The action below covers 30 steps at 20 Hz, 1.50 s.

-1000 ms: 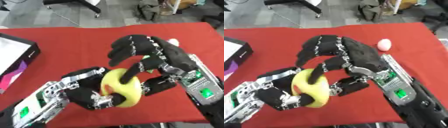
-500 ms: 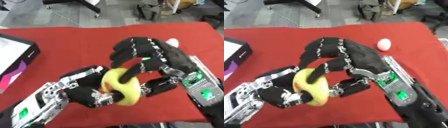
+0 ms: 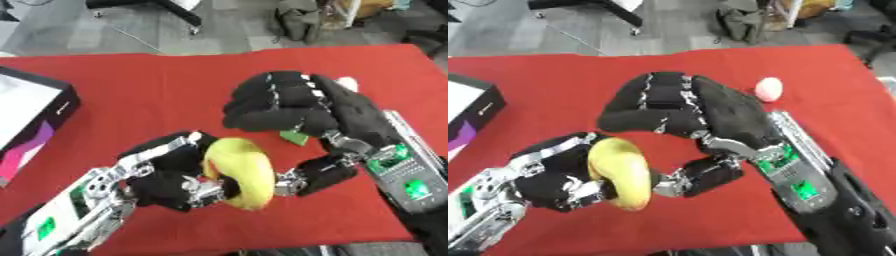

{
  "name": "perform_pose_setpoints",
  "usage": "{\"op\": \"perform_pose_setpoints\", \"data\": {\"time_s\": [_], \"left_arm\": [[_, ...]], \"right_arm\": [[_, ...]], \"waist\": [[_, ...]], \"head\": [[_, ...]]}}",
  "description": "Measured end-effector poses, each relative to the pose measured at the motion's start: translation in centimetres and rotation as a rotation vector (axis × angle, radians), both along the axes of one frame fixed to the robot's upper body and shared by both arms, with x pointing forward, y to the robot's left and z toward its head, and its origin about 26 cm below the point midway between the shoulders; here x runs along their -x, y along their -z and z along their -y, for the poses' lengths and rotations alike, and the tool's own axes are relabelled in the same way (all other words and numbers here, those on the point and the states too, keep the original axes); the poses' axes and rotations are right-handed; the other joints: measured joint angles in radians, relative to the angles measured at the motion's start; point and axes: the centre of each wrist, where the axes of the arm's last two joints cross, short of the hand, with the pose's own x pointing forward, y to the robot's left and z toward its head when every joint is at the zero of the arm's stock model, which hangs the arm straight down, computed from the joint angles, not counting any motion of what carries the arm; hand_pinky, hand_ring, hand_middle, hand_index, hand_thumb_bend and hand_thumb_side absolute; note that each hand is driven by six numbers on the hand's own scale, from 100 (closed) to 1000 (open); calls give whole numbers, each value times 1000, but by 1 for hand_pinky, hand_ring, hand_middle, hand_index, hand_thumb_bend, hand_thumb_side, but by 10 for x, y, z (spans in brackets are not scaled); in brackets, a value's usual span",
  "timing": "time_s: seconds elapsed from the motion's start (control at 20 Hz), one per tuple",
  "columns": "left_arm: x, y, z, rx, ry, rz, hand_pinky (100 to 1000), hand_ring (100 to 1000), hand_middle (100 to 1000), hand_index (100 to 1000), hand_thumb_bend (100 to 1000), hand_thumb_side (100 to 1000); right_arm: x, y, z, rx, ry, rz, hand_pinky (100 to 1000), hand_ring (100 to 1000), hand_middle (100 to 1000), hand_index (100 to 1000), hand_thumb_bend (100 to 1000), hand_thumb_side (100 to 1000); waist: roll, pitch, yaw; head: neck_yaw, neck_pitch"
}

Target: Pick up the objects with one hand, pass them to the other hand, and then place them into the box on the other side of the table.

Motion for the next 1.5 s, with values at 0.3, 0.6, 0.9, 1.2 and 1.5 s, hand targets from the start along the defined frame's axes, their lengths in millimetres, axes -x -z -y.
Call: {"op": "perform_pose_setpoints", "data": {"time_s": [0.3, 0.6, 0.9, 1.2, 1.5], "left_arm": [[1, 2, -1, 0, -12, -10, 844, 486, 282, 351, 100, 239], [-1, 4, -7, 27, -56, -10, 846, 486, 283, 353, 100, 240], [-6, 5, -18, 68, -134, -6, 848, 486, 284, 355, 100, 240], [-9, 5, -28, 107, -208, 6, 848, 486, 285, 355, 100, 236], [-13, 7, -54, 110, -360, 41, 847, 489, 280, 347, 100, 222]], "right_arm": [[1, 0, 0, -1, 21, 32, 758, 769, 777, 1000, 588, 291], [2, 1, 1, 6, 38, 59, 763, 778, 789, 1000, 531, 282], [5, 2, 2, -3, 46, 72, 762, 774, 784, 1000, 486, 288], [5, 5, 6, -16, 64, 66, 762, 773, 783, 999, 462, 287], [3, 6, 11, -31, 90, 65, 764, 771, 780, 996, 439, 294]], "waist": [[0, 0, 0], [0, 0, 0], [-1, 0, 0], [-2, 0, 0], [-1, 0, -1]], "head": [[1, 0], [3, 0], [3, 0], [4, 0], [22, 0]]}}
